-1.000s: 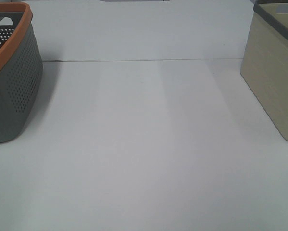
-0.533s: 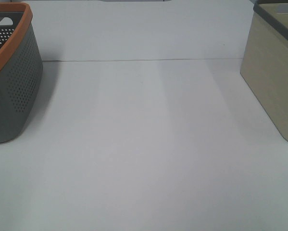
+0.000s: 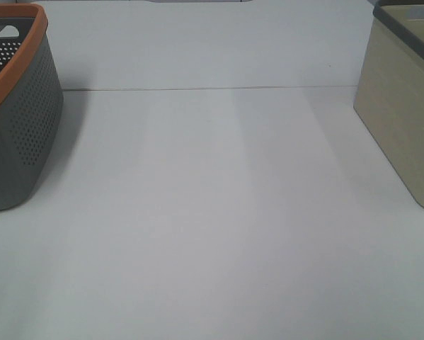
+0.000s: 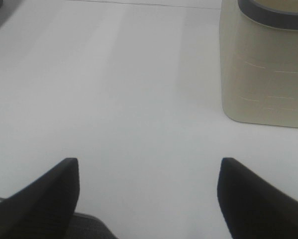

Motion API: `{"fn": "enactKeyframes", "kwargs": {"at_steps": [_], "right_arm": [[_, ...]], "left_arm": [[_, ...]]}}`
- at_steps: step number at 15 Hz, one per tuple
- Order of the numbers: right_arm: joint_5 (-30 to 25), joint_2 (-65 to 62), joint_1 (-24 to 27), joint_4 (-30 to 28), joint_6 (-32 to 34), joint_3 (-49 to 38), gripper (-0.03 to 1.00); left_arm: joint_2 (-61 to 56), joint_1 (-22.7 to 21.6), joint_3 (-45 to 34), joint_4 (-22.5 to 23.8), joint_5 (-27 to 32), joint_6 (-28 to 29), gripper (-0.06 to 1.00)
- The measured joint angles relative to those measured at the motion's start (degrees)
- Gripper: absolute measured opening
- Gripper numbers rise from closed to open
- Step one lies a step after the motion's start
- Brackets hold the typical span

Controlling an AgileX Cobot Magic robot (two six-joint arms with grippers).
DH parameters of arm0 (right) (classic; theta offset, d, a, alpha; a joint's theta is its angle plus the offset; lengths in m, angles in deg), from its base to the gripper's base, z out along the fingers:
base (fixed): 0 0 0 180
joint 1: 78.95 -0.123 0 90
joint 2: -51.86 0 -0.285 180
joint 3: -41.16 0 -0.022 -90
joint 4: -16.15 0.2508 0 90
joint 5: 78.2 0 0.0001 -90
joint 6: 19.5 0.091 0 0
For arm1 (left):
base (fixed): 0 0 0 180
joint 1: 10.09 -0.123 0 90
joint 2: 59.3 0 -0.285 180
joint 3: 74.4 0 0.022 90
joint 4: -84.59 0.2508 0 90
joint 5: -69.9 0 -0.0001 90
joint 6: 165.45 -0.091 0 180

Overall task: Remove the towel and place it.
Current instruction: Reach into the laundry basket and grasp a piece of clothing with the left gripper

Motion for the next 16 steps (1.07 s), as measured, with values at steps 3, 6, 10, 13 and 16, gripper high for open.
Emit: {"fn": "enactKeyframes", "kwargs": {"at_steps": [3, 6, 10, 13, 16], "right_arm": [[0.0, 0.0, 0.0, 0.0, 0.0, 0.0, 0.76], [0.0, 0.0, 0.0, 0.0, 0.0, 0.0, 0.76], [0.0, 0.0, 0.0, 0.0, 0.1, 0.0, 0.76], [0.0, 0.0, 0.0, 0.0, 0.1, 0.0, 0.76], [0.0, 0.0, 0.0, 0.0, 0.1, 0.0, 0.76]], "left_arm": [[2.3, 0.0, 0.5, 0.2, -4.2, 3.7, 0.76], [12.0, 0.0, 2.5, 0.6, -7.7, 5.0, 0.76], [25.4, 0.0, 7.9, 3.5, -12.1, 5.6, 0.76], [42.3, 0.0, 16.2, 8.7, -14.5, 8.7, 0.75], [52.3, 0.0, 22.9, 12.7, -14.8, 15.2, 0.75]]}}
